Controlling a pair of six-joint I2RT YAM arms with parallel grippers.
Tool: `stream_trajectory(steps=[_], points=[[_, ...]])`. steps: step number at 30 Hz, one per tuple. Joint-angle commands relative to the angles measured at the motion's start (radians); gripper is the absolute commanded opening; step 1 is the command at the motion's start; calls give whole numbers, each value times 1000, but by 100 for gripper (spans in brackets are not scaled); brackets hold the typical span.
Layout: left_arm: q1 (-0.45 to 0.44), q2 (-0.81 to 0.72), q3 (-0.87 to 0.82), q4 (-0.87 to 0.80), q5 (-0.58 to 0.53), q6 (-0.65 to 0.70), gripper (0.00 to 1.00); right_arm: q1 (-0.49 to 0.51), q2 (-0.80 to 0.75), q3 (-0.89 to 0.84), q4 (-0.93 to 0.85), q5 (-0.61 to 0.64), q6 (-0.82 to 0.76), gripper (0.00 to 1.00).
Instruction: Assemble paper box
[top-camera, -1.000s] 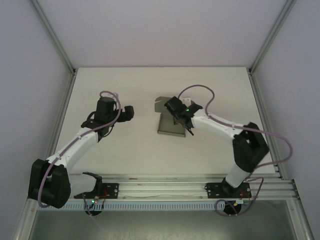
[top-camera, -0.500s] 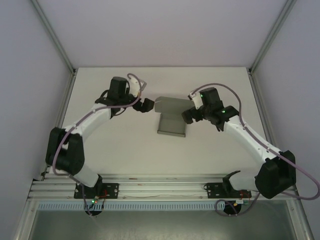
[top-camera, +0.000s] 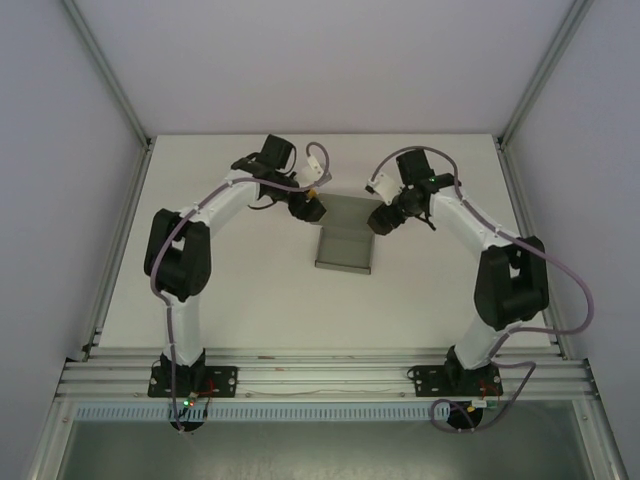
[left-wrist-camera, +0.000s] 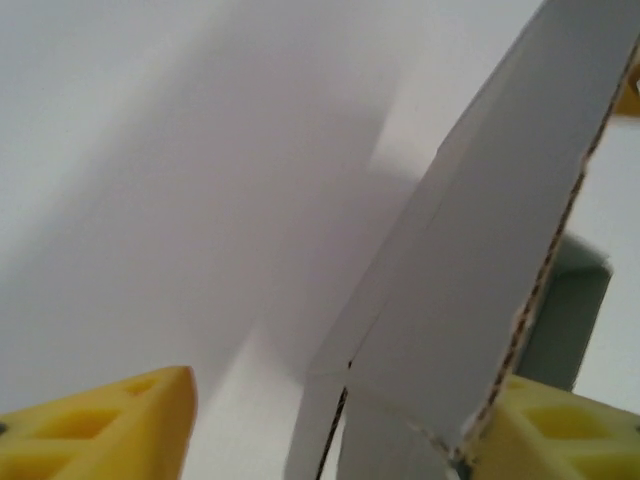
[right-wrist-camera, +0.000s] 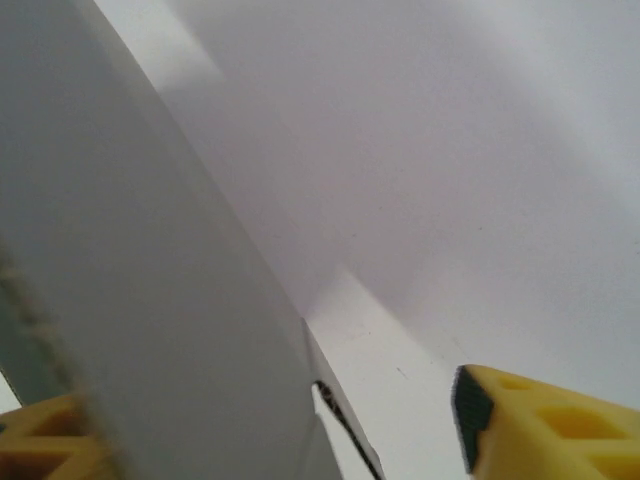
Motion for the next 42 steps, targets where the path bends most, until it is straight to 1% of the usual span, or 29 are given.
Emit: stream_trajectory(steps=[1, 3, 5, 8, 9, 10, 13, 17, 19, 21, 24, 25, 28, 31, 33, 35, 36, 39, 42], points=[[-4, 7, 34, -101, -14, 67, 45, -7, 11, 40, -52, -25, -29, 49], [-7, 3, 30, -96, -23, 67, 34, -8, 16, 40, -52, -18, -29, 43], [-8, -5, 19, -83, -30, 63, 29, -8, 18, 40, -52, -7, -30, 38], [-12, -21, -2, -43, -61, 36, 18, -8, 15, 38, -61, 5, -33, 26], [-13, -24, -8, -33, -68, 30, 12, -8, 14, 38, -59, 3, -31, 21], [-15, -27, -11, -26, -70, 25, 8, -9, 15, 38, -60, 1, -31, 18], [-23, -36, -16, -11, -86, -5, 0, -8, 13, 40, -63, -6, -18, 11], [-36, -65, -58, 57, -151, -72, 0, -8, 2, 43, -59, -9, 16, 7], [-43, -82, -79, 105, -215, -142, 0, -7, -12, 40, -36, 4, 67, 7], [-49, -104, -100, 164, -279, -242, 0, -3, -32, 31, -2, 14, 145, 7], [-55, -138, -134, 238, -336, -411, 0, 19, -64, 1, 91, 81, 337, 7], [-58, -148, -148, 269, -367, -483, 0, 30, -68, 1, 103, 124, 411, 7], [-70, -162, -187, 323, -391, -656, 0, 62, -80, -12, 139, 257, 630, 7], [-88, -172, -223, 386, -438, -811, 0, 97, -91, -64, 244, 307, 823, 7], [-103, -180, -253, 434, -474, -882, 0, 115, -83, -84, 303, 312, 911, 8], [-119, -180, -271, 464, -517, -913, 0, 132, -69, -81, 328, 373, 989, 8], [-128, -174, -270, 467, -563, -944, 0, 142, -61, -80, 341, 390, 1019, 8], [-145, -147, -254, 465, -639, -1002, 0, 152, -34, -73, 380, 394, 1102, 11], [-158, -131, -255, 485, -654, -1054, 0, 164, -6, -54, 384, 428, 1152, 11]])
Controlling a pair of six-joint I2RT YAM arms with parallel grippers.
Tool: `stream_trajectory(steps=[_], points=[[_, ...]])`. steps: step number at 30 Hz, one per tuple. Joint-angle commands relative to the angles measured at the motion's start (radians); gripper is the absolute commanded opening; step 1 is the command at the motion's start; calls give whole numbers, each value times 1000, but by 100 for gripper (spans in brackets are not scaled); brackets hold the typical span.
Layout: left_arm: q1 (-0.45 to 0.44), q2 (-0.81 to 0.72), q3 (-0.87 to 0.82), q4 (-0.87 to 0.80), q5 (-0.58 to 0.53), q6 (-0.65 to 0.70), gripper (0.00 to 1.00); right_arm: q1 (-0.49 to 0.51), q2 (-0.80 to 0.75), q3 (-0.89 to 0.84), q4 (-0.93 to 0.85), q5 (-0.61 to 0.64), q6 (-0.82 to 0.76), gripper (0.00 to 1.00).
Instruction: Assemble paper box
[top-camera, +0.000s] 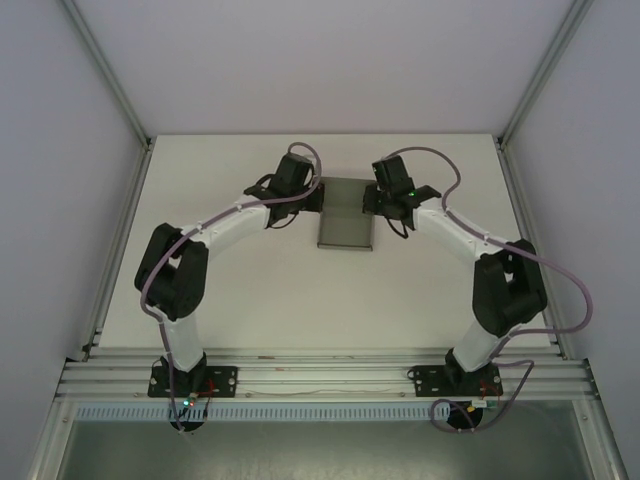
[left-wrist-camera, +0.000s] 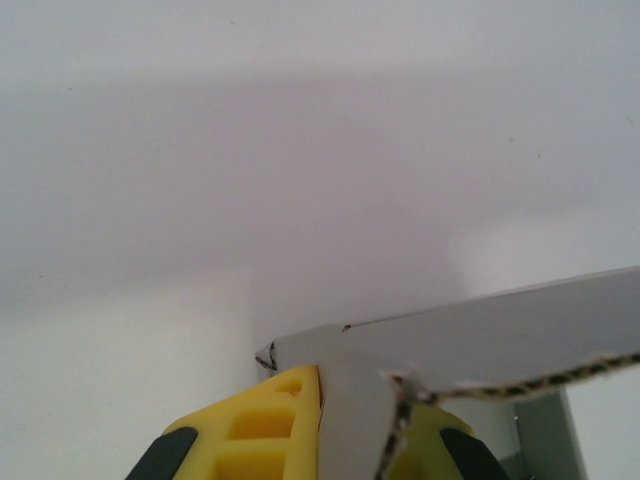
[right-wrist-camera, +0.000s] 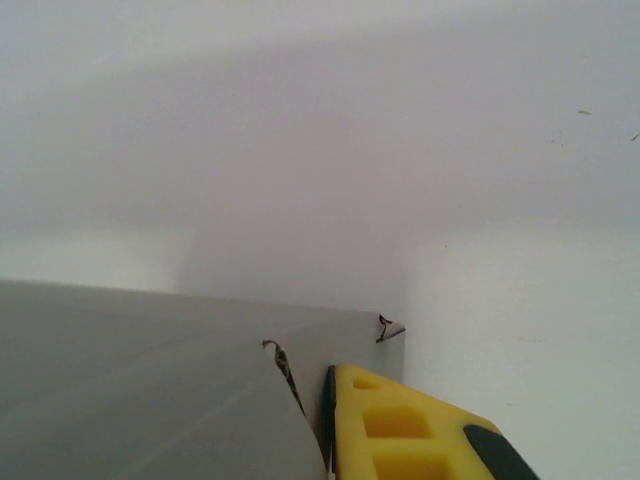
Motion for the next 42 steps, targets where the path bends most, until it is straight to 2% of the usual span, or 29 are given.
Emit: stream_trajectory(steps=[1, 11, 17, 24, 30, 37, 41, 42], points=[[-10, 20, 6, 66, -82, -151, 0, 22, 30, 27, 76, 75, 141, 10], [-32, 66, -24, 148, -62, -194, 0, 53, 99, -1, 136, 193, 154, 11], [-34, 83, -87, 182, -56, -194, 0, 54, 128, -61, 205, 163, 172, 10], [-44, 66, -196, 267, -21, -195, 0, 69, 90, -179, 281, 235, 123, 8], [-45, 9, -253, 292, 25, -180, 19, 88, 43, -264, 327, 290, 50, 8], [-46, -128, -305, 235, 42, -122, 47, 94, -5, -370, 420, 299, -31, 8], [-46, -216, -327, 132, 11, -109, 74, 99, -13, -399, 448, 297, -73, 8], [-44, -236, -339, 122, 7, -113, 85, 102, -13, -405, 455, 294, -86, 8]])
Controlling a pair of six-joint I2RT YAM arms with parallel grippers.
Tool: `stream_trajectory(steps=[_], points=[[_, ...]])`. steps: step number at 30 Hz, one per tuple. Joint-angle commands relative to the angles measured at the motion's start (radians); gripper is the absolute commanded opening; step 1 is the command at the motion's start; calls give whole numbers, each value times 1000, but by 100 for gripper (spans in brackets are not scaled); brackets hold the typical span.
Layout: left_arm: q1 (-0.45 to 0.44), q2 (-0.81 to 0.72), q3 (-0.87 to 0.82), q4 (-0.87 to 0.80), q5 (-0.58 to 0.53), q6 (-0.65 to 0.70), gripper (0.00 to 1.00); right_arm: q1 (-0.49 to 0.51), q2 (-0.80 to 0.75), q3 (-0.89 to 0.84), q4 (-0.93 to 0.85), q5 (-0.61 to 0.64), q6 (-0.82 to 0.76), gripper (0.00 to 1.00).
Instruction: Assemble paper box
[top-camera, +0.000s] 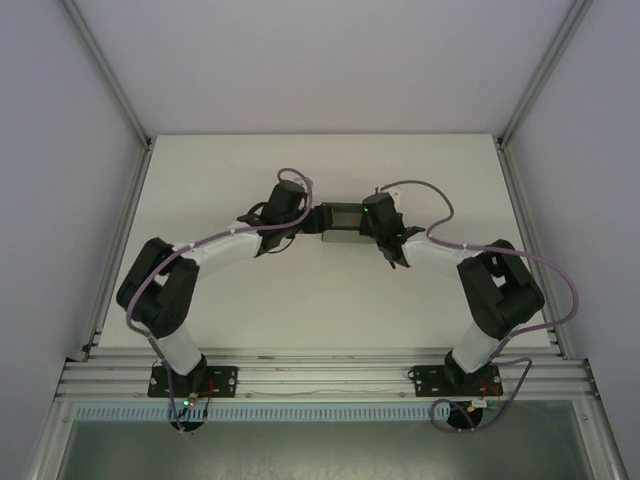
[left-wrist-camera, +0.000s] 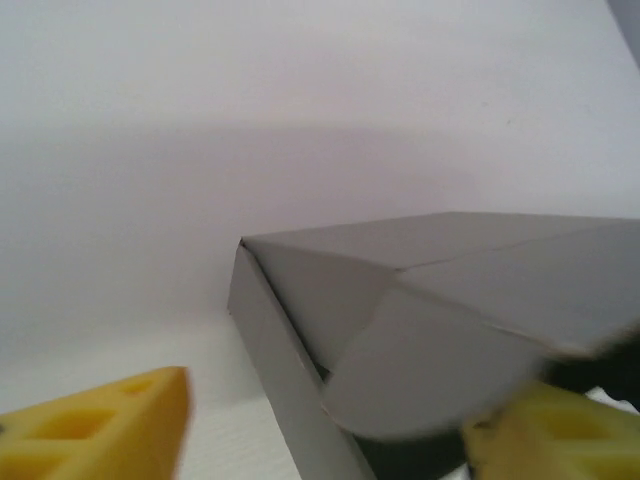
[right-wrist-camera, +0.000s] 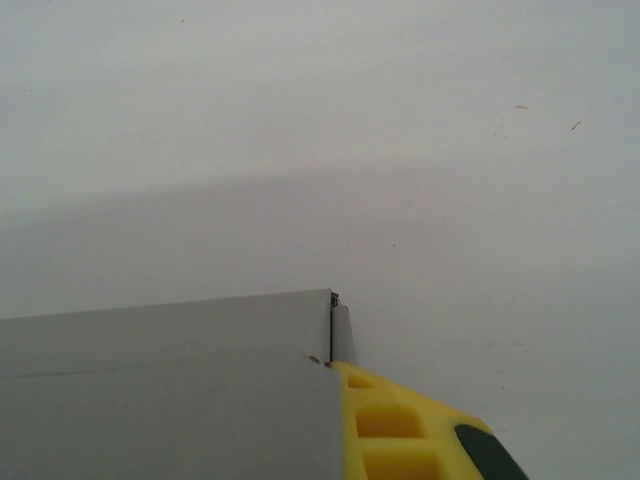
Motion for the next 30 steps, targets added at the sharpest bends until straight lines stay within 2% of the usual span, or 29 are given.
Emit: stream_trajectory(steps=[1, 6, 8, 10, 15, 20, 23, 30], points=[[-2, -92, -32, -90, -21, 11, 98, 11, -4, -41, -22, 24, -73, 8], [16, -146, -7, -174, -120, -67, 100, 33, 0, -50, -3, 47, -98, 9], [26, -120, 55, -239, -197, -123, 100, 38, 5, -55, 6, 46, -95, 10], [48, -79, 101, -251, -198, -160, 100, 46, 5, -70, 33, 46, -97, 10], [145, 88, 185, -153, 85, -226, 100, 75, 10, -94, 64, 97, -96, 11], [154, 207, 176, -60, 258, -271, 99, 98, 13, -120, 88, 124, -50, 13], [153, 219, 124, 16, 308, -299, 95, 122, 14, -140, 124, 130, -42, 17], [150, 256, 62, 40, 326, -290, 80, 176, -12, -148, 101, 149, -33, 22]])
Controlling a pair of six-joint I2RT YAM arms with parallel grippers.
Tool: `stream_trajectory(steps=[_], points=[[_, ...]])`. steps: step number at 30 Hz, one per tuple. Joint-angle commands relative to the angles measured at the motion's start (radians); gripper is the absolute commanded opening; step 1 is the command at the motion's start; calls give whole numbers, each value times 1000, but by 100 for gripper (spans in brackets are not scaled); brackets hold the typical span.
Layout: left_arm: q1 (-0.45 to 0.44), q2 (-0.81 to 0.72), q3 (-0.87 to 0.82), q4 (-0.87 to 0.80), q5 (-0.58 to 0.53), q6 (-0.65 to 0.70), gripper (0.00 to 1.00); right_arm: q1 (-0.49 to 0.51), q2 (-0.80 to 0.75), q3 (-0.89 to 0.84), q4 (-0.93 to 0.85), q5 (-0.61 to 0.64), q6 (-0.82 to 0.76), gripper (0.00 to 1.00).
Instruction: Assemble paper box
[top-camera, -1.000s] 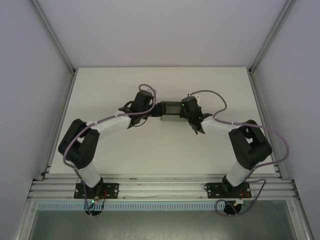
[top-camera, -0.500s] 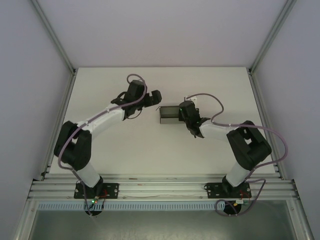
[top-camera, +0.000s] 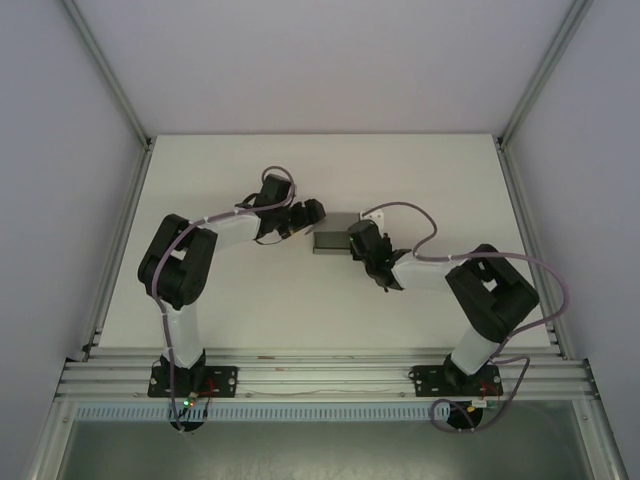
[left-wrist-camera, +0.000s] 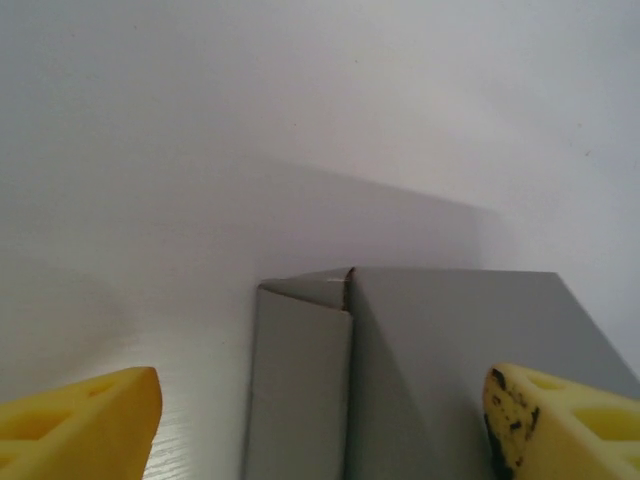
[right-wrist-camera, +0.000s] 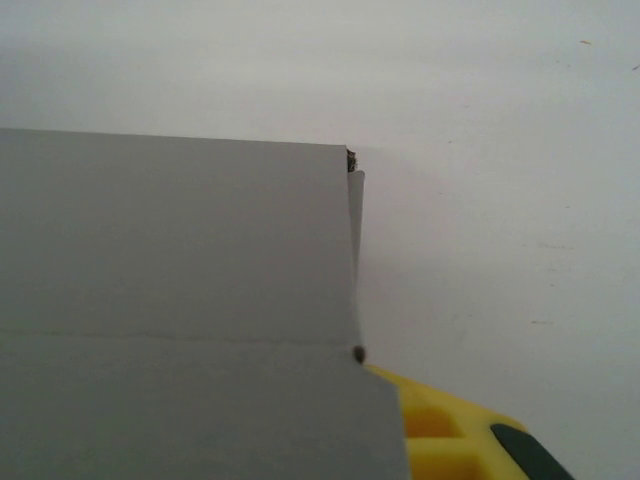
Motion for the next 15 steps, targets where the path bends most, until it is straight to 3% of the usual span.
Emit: stream_trajectory(steps=[1, 8, 10, 15], points=[[-5, 19, -38, 72, 56, -6, 78, 24, -17, -10, 2, 43, 28, 23], [-7, 25, -89, 114, 77, 13, 67, 35, -129, -44, -91, 37, 60, 39], [-8, 29, -96, 122, 84, 21, 66, 35, -184, -66, -126, 58, 64, 40], [-7, 45, -102, 126, 86, 40, 65, 34, -334, -105, -274, 39, 78, 54]])
